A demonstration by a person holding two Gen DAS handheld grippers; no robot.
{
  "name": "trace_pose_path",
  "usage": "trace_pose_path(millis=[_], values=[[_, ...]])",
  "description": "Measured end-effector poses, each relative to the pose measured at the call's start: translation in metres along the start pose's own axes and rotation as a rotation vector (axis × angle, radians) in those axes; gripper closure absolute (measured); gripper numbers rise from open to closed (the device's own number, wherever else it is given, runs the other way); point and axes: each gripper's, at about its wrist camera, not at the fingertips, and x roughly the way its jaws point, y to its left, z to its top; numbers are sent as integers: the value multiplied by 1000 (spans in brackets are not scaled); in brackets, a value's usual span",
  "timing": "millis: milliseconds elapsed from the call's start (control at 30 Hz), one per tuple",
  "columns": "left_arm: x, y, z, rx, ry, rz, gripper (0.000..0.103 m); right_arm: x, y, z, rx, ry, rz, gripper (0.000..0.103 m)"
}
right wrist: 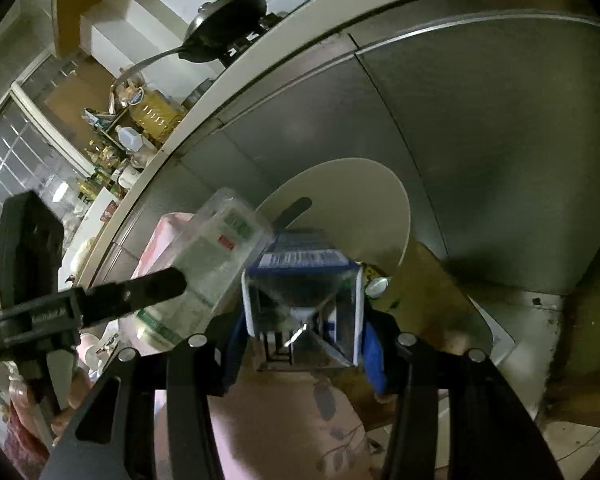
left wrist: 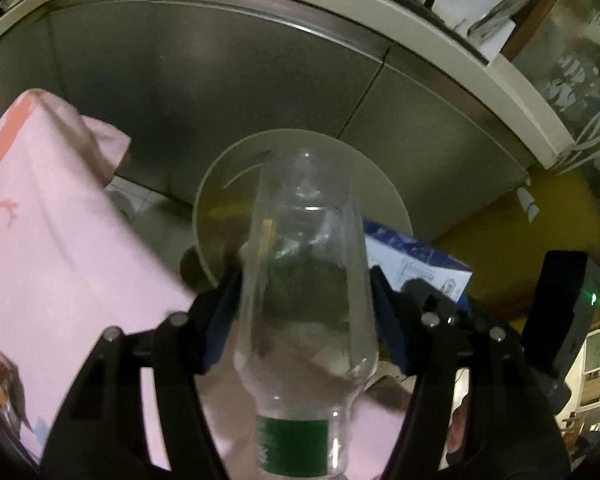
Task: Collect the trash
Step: 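Carry bottle and carton to the beige bin and release both, then return both grippers to the table toward the yellow wrappers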
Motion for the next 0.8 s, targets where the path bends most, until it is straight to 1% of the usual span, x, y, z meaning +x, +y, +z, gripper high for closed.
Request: trace_pose_path(millis=[67,100,167,300,367,467,533,633,767,800], values=[[9,-4,8,4,15,14,41,4,-8,3,14,6,1,56],[14,-6,12,9,24,39,41,6,-10,3,20,9,-6,56],[15,-9,16,14,19,62,41,9,-12,4,27,18,-13,55],[-1,-7,16,14,-17,62,41,4,-13,4,35,-3,-10,55],[-12,-10,13,26,-41,76,41,-2,-14,4,34,-18,-6,55],[-30,-8,6,22,-72,67,41,-13,-13,1,48,-38,6,55],[-45,-8,-4,11,-97,55,41,-21,-12,-4,56,-47,20,55],[-64,-5,-26,5,-138,66,41,-31,-7,-9,59,-48,37,55],[-86,5,-61,-15,-178,122,41,-40,8,-16,40,-44,64,55],[-93,9,-74,-22,-191,151,41,-43,13,-19,33,-42,73,55]])
